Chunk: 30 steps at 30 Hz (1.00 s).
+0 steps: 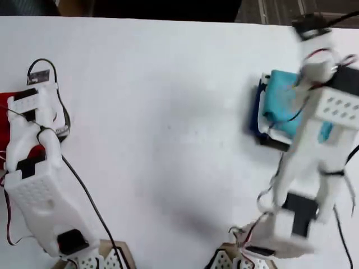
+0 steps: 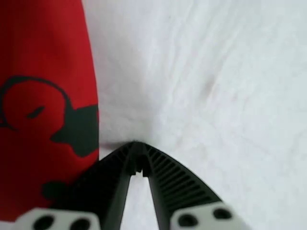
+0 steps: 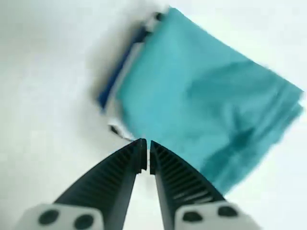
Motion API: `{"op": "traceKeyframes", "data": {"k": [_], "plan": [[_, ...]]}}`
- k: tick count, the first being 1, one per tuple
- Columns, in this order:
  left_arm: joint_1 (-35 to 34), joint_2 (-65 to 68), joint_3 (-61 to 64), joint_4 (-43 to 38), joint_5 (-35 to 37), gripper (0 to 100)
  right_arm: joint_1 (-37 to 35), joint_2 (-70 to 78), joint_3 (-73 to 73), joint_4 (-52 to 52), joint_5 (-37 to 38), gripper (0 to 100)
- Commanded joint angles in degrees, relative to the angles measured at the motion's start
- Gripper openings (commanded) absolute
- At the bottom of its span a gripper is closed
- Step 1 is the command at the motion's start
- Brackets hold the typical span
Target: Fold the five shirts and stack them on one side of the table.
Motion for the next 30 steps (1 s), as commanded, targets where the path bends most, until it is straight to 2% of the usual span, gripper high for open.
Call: {"op": "traceKeyframes", "data": {"k": [1, 4, 7, 12, 15, 21, 26, 30], "plan": [[0.0, -0.7, -4.1, 0.9, 0.1, 3, -8.7, -14.6, 16.4, 0.4, -0.5, 2.5], [-0.6, -0.9, -11.3, 6.9, -2.5, 3, -14.6, -21.5, 32.4, -2.1, -0.5, 2.7], [-0.4, -0.8, -22.8, 16.8, -6.2, 5, -18.0, -26.3, 47.4, -9.1, -0.5, 8.5], [-3.6, -0.1, -40.4, 28.1, -13.5, 20, -20.9, -30.1, 68.7, -24.8, -1.0, 21.4], [-9.8, -0.1, -42.3, 28.3, -18.6, 27, -21.5, -30.6, 79.2, -34.7, -1.1, 21.0], [-24.3, 0.0, -40.0, 21.8, -29.0, 26, -21.2, -30.6, 96.1, -52.9, -1.1, 20.2], [-31.7, 0.0, -34.2, 13.7, -33.0, 26, -21.1, -32.7, 97.1, -55.4, -6.0, 20.2], [-32.8, 0.0, -27.6, 11.3, -33.1, 26, -21.1, -33.6, 98.7, -56.6, -6.3, 20.2]]}}
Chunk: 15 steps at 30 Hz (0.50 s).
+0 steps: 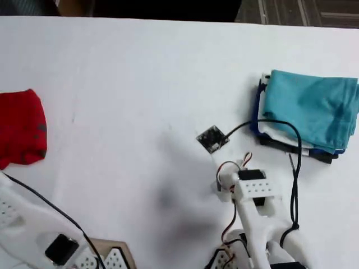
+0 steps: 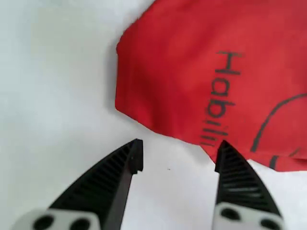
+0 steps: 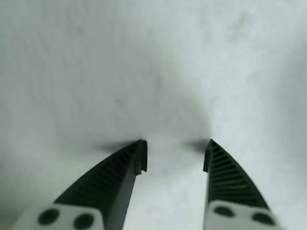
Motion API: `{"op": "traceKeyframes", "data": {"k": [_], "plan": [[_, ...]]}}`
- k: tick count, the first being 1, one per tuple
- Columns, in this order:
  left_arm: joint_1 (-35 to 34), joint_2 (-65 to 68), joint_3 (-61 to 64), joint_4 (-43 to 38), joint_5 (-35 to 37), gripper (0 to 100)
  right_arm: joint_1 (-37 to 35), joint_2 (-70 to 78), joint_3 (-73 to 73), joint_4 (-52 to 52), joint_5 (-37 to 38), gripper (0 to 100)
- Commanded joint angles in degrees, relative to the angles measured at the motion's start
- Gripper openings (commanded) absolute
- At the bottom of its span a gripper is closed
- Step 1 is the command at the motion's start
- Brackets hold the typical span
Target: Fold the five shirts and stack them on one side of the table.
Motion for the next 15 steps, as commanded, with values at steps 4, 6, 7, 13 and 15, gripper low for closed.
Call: {"op": "traceKeyframes", "data": {"k": [4, 6, 7, 13, 15], "plan": [[-0.7, -0.4, 10.0, -5.9, -0.8, 26, 0.3, -1.5, 0.0, -2.3, -0.8, 20.2], [-0.7, -0.4, 12.7, -9.6, -0.8, 26, 0.3, -1.5, 0.1, -2.3, -0.9, 20.2], [-0.7, -0.4, 13.8, -11.3, -0.8, 26, 0.3, -1.5, 0.1, -2.3, -0.9, 20.2], [-0.6, -0.4, 16.7, -20.2, -3.2, 26, 0.3, -1.5, 0.1, -2.3, -0.9, 20.2], [-0.5, -0.4, 17.8, -22.0, -6.3, 26, 0.3, -1.5, 0.1, -2.3, -0.9, 20.2]]}}
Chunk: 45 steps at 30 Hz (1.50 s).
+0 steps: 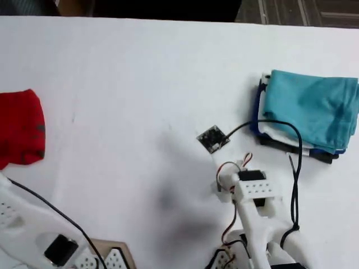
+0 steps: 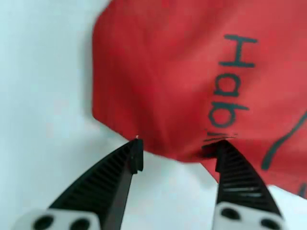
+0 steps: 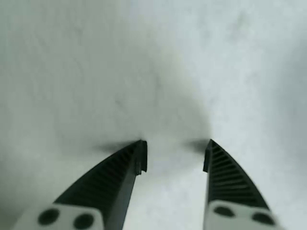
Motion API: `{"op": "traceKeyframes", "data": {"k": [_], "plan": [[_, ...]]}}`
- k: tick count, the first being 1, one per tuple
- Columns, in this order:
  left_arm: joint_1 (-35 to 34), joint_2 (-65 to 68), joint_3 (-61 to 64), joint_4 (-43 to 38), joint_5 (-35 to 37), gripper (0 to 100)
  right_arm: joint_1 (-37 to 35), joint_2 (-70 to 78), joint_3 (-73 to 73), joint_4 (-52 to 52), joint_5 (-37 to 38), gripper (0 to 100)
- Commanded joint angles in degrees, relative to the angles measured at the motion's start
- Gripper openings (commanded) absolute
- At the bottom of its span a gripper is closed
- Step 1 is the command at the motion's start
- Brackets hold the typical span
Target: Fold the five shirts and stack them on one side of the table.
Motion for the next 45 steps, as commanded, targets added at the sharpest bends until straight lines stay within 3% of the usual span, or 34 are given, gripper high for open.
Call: {"op": "traceKeyframes", "data": {"k": [1, 5, 10, 13, 20, 26, 45], "plan": [[-0.2, -0.4, 1.2, -4.0, -4.3, 25, 0.3, -1.5, 0.0, -2.1, -0.4, 20.2], [1.2, -0.4, 3.6, -5.0, -5.4, 3, 0.3, -1.5, 0.0, -2.1, -0.4, 20.2], [5.2, -1.1, 5.1, -3.6, -5.2, 3, 0.3, -1.5, 0.0, -2.1, -0.4, 20.2], [10.0, -2.3, 0.4, 3.4, -4.7, 2, 0.3, -1.5, 0.0, -2.2, -0.4, 20.2], [30.5, -12.0, -21.7, 26.2, 6.3, 2, 0.3, -1.5, 0.0, -2.2, -0.4, 20.2], [46.9, -17.0, -37.4, 36.8, 9.0, 2, 0.3, -1.4, 0.0, -2.2, -0.4, 20.2], [64.4, -30.1, -70.0, 37.8, 10.5, 2, 0.3, -1.2, 0.0, -2.6, -0.4, 20.2]]}}
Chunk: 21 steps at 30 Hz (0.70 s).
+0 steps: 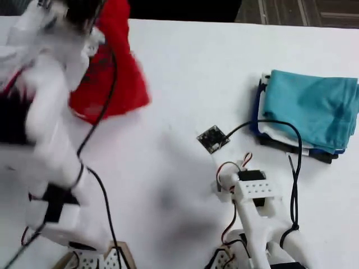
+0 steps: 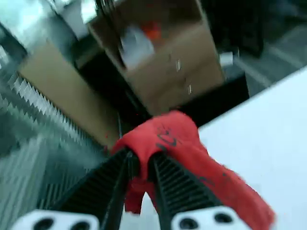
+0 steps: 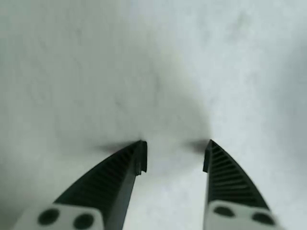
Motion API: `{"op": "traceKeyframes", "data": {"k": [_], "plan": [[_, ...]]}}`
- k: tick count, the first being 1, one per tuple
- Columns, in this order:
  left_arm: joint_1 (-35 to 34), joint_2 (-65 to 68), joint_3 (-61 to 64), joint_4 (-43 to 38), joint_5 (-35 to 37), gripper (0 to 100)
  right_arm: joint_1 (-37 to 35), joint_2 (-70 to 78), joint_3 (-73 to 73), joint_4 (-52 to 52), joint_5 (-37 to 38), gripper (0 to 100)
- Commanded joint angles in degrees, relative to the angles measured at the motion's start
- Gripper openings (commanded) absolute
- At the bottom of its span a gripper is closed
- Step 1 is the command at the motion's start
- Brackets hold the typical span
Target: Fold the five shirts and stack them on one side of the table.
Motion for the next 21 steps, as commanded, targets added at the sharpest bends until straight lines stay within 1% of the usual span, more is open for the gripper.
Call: {"op": "traceKeyframes", "data": {"k": [1, 3, 6, 13, 18, 21], "plan": [[3.1, -3.8, -4.0, 0.3, 0.4, 2, 0.3, -1.2, -0.1, -2.2, -0.4, 20.2], [3.2, -3.3, -3.6, 0.8, 0.4, 2, 0.3, -1.2, -0.1, -2.2, -0.4, 20.2], [2.4, -1.4, 1.2, 2.0, 0.4, 2, 0.3, -1.2, -0.1, -2.2, -0.4, 20.2], [-1.6, 4.3, 19.6, 1.9, -0.1, 2, 0.3, -1.1, -0.1, -2.2, -0.4, 20.2], [-7.5, 10.2, 30.2, -1.7, -0.3, 2, 0.3, -1.1, -0.1, -2.2, -0.4, 20.2], [-12.0, 13.7, 32.5, -3.3, -3.3, 2, 0.3, -1.1, -0.1, -2.2, -0.4, 20.2]]}}
